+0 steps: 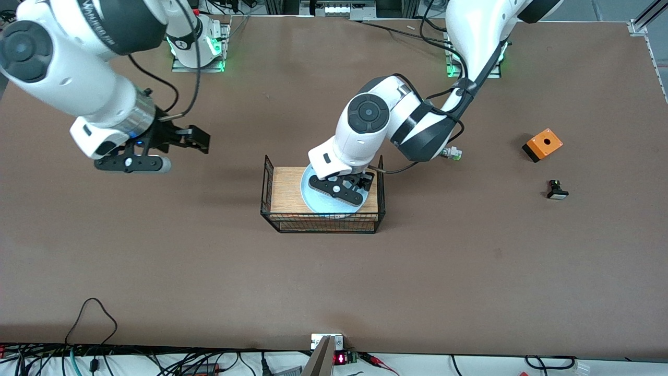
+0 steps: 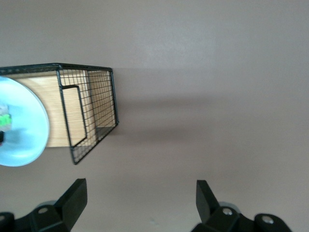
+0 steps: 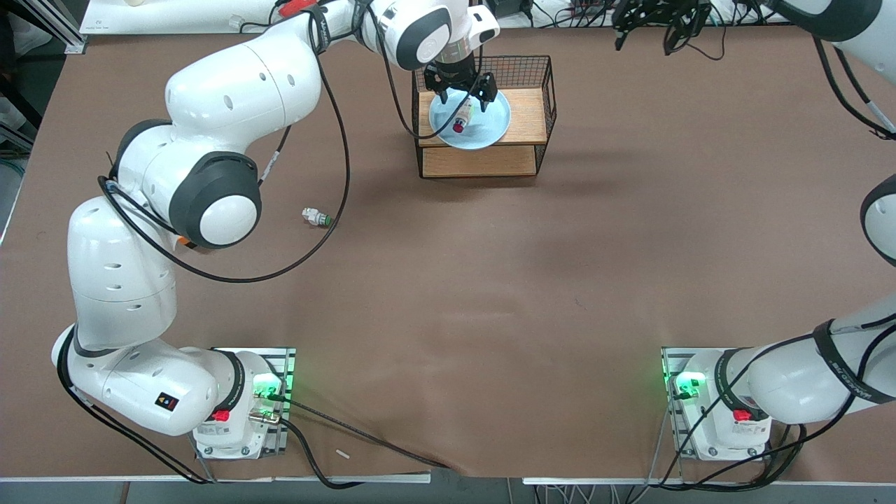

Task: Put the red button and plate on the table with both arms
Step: 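Close the left gripper on the white button and lift it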

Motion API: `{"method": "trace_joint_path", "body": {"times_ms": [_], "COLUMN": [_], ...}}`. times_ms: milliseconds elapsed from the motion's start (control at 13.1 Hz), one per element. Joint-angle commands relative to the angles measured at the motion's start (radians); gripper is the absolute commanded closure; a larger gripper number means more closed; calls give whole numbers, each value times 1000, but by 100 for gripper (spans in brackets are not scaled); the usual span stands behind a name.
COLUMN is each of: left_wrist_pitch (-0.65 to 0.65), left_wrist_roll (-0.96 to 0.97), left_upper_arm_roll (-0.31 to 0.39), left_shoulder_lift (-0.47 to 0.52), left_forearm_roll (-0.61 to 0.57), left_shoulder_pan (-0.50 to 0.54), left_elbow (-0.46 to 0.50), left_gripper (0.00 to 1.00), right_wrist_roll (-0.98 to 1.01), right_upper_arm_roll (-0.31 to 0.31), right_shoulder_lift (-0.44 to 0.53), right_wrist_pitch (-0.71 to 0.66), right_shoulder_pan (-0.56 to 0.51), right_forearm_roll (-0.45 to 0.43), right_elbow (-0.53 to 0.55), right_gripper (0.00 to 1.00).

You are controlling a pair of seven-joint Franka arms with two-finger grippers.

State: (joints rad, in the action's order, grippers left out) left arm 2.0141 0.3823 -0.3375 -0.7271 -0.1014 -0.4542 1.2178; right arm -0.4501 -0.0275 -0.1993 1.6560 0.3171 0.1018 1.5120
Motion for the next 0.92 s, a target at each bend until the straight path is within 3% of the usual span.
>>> {"method": "trace_joint_path", "body": {"times_ms": [0, 383, 536, 613, 689, 766, 842], "left_wrist_pitch": [5, 5, -1, -2, -3, -2, -3], "left_wrist_roll": [-19, -19, -19, -20, -42, -49, -48], "left_upper_arm_roll": [5, 5, 5, 5, 5, 5, 5], "left_shoulder_lift": [-11, -12, -12, -12, -12, -12, -11], "left_forearm_roll": [-24, -74, -75, -75, -75, -75, -75], "left_shoulder_pan": [-20, -27, -41, -41, -41, -41, -41], "left_elbow": [-12, 43, 49, 49, 49, 49, 48], "left_gripper": [0, 0, 6, 23, 54, 77, 87], "right_wrist_roll": [-142, -157, -156, -151, -154, -156, -156], "right_upper_arm_roll": [5, 6, 6, 5, 3, 3, 5], "right_shoulder_lift": [-17, -31, -31, -29, -28, -28, -28], "right_wrist_pitch": [-5, -2, 16, 16, 15, 8, 8], "right_shoulder_pan": [19, 16, 19, 20, 26, 45, 62], "right_forearm_roll": [15, 10, 12, 15, 16, 16, 12], "right_elbow": [-29, -29, -29, -30, -30, -30, -30], "right_gripper": [0, 0, 0, 0, 0, 0, 0]}}
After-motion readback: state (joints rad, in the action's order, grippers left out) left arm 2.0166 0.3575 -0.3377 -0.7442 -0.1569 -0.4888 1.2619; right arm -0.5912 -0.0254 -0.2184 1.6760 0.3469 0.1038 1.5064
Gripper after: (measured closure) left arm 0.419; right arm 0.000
